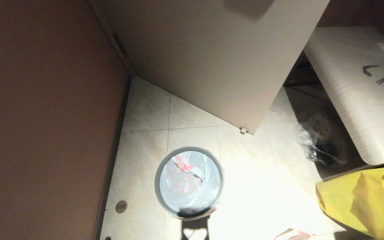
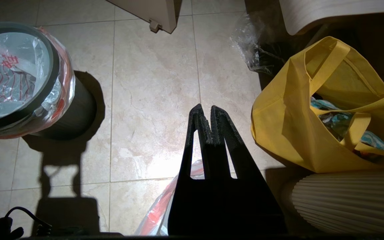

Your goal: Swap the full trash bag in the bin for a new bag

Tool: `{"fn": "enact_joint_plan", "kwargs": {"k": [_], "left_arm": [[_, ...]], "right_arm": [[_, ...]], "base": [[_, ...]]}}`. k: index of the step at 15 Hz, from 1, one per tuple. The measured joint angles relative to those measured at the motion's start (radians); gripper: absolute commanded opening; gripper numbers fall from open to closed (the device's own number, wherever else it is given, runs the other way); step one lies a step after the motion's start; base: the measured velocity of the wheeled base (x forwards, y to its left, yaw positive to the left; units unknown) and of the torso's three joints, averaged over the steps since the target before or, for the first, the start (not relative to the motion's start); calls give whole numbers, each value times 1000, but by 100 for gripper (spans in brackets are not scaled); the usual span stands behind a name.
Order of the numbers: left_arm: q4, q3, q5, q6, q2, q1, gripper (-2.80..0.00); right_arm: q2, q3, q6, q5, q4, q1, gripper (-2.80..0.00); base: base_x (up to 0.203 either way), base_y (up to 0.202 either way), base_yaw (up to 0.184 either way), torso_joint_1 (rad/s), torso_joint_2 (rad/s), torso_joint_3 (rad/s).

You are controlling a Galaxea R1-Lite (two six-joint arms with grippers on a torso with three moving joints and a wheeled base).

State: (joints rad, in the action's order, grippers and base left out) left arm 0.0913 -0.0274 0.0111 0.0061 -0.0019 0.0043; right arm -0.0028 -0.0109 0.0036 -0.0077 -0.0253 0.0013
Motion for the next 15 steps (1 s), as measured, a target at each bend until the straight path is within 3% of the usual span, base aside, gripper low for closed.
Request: {"fn": "enact_joint_plan", "kwargs": {"k": [15], "left_arm": [[0, 0, 1, 0, 0, 0, -280]], "right_arm": [[0, 0, 14, 1, 3, 0, -280]], "base": [[0, 0, 0, 0, 0, 0]]}}
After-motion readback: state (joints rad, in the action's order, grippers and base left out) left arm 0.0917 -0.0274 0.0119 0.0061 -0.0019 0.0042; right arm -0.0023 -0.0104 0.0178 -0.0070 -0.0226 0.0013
